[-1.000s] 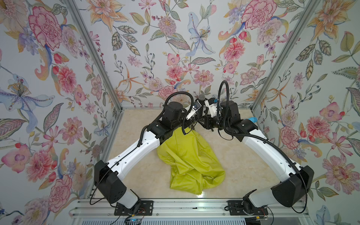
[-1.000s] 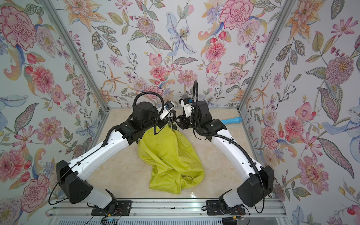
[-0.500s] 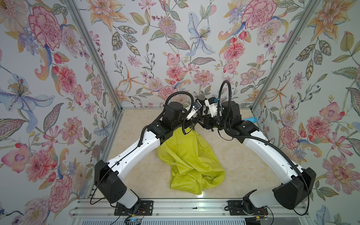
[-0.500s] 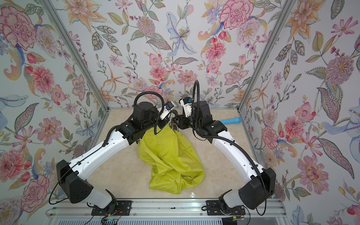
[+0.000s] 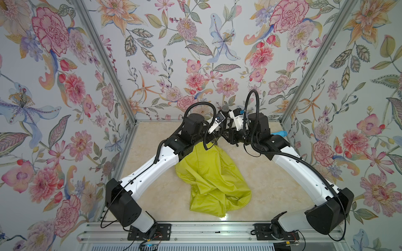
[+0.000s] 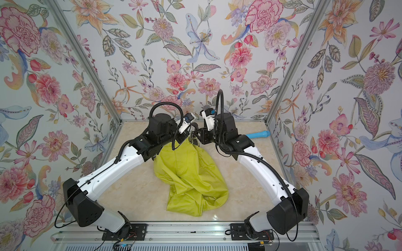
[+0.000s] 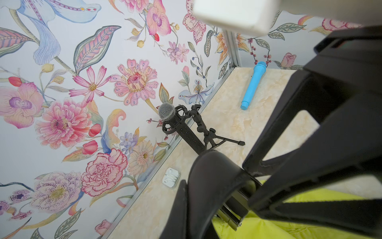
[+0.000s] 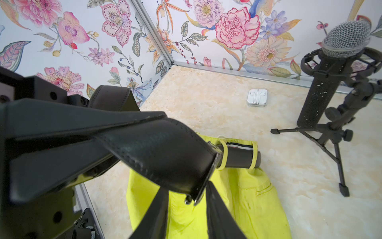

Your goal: Remove the belt from the trousers

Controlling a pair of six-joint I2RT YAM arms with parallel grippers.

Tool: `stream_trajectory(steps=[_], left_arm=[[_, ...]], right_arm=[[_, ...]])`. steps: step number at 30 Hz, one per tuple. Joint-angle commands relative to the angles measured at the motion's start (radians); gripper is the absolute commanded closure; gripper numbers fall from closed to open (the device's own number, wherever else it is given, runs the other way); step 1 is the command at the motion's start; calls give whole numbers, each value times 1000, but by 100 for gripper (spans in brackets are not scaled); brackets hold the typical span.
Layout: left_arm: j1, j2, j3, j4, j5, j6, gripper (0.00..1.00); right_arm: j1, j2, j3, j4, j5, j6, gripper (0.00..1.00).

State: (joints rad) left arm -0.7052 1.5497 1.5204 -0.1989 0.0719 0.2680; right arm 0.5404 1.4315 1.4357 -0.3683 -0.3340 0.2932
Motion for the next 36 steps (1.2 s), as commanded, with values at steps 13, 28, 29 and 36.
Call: stream_trajectory(steps=[13, 28, 29, 36], left_arm=[[6, 8, 44, 10, 32, -24, 100], [4, 8, 53, 10, 52, -43, 100], [4, 7, 52, 10, 53, -45, 100], [4, 2, 52, 15, 65, -53, 100]], right_arm=[[-9, 30, -29, 31, -32, 13, 76], [-10, 60, -29, 34, -31, 17, 82], [-10, 62, -27, 33, -30, 16, 83], [-11, 75, -26, 39, -25, 18, 88]])
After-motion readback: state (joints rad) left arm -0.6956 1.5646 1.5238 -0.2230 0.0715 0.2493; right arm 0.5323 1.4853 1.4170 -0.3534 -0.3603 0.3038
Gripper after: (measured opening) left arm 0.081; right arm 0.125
